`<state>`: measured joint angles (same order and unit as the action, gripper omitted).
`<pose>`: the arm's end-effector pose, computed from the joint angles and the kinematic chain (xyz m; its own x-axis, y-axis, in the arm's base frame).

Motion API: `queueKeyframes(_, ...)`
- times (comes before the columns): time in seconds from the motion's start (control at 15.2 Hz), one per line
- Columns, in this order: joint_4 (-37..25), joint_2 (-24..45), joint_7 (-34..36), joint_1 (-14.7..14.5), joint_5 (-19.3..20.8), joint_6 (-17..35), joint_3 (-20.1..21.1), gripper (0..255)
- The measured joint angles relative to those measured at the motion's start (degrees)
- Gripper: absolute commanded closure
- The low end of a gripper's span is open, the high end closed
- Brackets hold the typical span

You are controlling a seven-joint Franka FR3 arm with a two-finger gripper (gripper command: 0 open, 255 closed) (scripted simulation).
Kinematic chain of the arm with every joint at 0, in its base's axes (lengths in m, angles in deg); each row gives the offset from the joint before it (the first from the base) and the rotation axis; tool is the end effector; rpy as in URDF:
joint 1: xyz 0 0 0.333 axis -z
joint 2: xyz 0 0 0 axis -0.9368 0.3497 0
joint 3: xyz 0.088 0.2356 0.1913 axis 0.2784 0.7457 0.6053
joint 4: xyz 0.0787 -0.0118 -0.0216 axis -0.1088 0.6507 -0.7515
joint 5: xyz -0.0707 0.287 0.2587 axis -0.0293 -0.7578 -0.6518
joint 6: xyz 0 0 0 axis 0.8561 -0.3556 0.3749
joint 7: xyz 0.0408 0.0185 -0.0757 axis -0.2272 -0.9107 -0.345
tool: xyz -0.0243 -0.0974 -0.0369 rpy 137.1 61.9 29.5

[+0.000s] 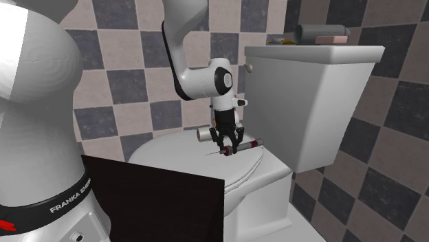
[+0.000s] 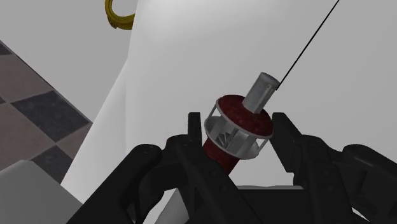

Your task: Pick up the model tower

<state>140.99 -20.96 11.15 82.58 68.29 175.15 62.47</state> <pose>0.4969 -0.1912 0.1190 0.9640 -0.2448 -0.1038 -0.2225 -0.9564 0.1892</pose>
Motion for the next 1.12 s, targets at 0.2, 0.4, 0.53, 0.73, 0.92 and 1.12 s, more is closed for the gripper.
queueKeyframes(0.2, 0.0, 0.0, 0.0, 0.0, 0.0, 0.0, 0.0, 255)
queueKeyframes(0.4, 0.3, -0.8, -0.1, 0.0, 0.0, -0.6, 0.0, 255)
queueKeyframes(0.53, 0.8, -2.3, -0.4, 0.1, -0.1, -1.5, 0.0, 255)
queueKeyframes(0.73, 1.1, -4.3, -0.8, 0.1, -0.3, -3.2, 0.1, 255)
queueKeyframes(0.92, 1.7, -6.8, -1.1, 0.0, -0.4, -5.1, 0.2, 255)
queueKeyframes(1.12, 2.3, -9.0, -1.6, 0.0, -0.5, -6.7, 0.2, 255)
